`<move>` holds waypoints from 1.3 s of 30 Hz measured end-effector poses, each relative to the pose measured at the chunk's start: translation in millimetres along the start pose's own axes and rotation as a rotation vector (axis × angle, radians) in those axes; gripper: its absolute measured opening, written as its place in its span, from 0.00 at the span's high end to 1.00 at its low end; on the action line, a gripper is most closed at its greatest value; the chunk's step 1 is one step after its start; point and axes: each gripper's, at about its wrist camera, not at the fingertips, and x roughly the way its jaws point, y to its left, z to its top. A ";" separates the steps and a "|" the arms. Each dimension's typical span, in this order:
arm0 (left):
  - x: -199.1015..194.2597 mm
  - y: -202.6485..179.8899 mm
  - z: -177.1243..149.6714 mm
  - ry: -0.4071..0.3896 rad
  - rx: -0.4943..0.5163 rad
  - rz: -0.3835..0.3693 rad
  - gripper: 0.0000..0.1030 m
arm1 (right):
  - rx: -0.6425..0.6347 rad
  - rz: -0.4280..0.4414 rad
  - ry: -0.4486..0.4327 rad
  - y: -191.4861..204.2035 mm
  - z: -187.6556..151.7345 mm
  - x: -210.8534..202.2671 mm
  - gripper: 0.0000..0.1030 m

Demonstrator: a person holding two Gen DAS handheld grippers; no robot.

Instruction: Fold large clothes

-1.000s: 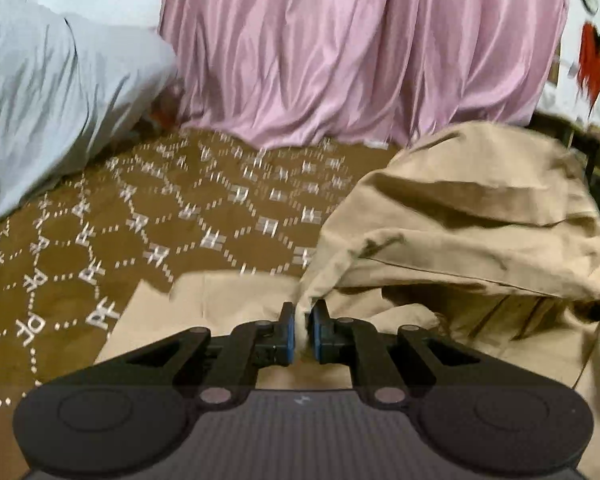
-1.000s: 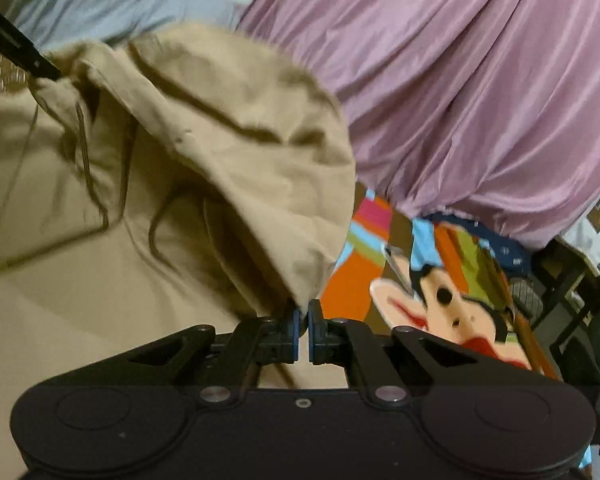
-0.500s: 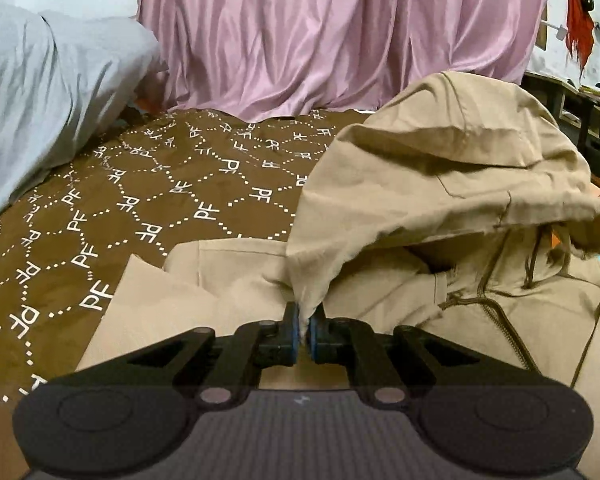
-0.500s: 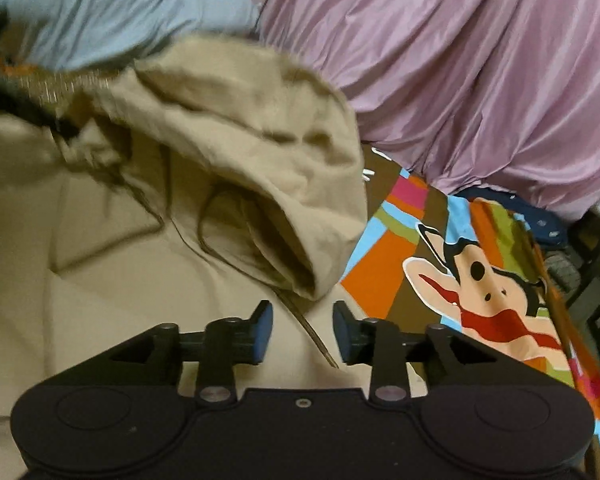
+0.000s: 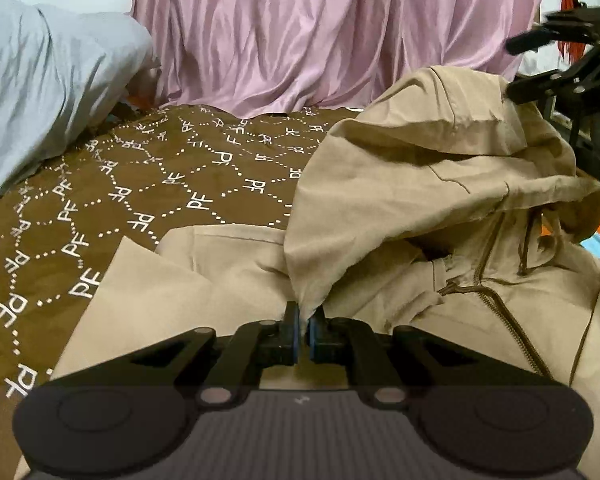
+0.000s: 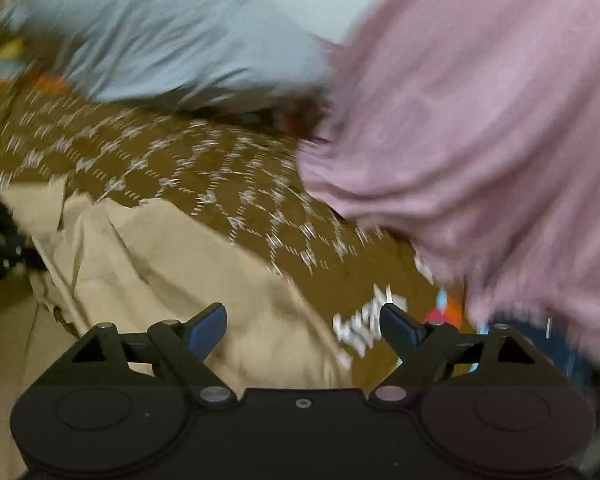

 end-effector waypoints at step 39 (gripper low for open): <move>-1.4 -90.5 40.2 0.178 0.135 -0.473 0.90 | 0.095 -0.043 -0.083 42.3 -4.7 -82.2 0.98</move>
